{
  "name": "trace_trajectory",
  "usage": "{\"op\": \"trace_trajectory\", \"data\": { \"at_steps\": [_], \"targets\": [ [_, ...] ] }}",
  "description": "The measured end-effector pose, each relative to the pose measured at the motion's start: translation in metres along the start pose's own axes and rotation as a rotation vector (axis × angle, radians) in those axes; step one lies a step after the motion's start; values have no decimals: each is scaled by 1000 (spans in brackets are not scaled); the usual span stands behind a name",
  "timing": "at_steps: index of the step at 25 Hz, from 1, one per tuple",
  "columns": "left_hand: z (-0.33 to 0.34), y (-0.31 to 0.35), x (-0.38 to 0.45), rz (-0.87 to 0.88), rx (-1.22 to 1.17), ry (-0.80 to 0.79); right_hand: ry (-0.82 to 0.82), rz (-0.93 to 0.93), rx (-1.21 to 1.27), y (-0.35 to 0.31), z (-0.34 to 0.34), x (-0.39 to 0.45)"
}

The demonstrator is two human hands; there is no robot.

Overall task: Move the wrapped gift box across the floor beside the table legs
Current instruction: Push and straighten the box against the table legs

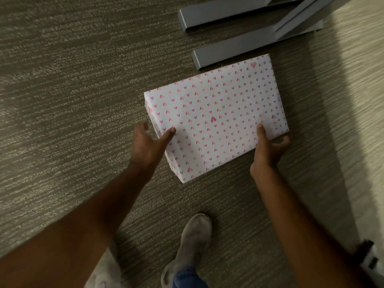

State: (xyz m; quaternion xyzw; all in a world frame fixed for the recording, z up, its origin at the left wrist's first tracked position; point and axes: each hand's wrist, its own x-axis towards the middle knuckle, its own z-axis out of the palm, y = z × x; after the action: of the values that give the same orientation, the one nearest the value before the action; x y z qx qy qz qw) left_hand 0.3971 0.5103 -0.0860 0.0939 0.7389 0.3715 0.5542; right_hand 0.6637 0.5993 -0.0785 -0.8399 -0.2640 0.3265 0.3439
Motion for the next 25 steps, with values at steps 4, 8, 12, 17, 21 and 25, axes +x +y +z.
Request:
{"op": "trace_trajectory", "data": {
  "at_steps": [4, 8, 12, 17, 21, 25],
  "targets": [
    [0, 13, 13, -23, -56, 15, -57, 310, 96, 28, 1, -40],
    [0, 14, 19, -81, -113, -10, -258, 462, 210, 43, 17, -67],
    [4, 10, 19, -93, -164, -93, -315, 485, 263, 51, 32, -74],
    [10, 5, 21, -69, -166, -92, -283, 523, 308, 51, 36, -72],
    [13, 1, 16, -77, -154, -41, -215, 501, 275, 53, 33, -74],
    [16, 3, 12, -70, -170, -34, -216, 484, 310, 51, 29, -75]
  ]
}}
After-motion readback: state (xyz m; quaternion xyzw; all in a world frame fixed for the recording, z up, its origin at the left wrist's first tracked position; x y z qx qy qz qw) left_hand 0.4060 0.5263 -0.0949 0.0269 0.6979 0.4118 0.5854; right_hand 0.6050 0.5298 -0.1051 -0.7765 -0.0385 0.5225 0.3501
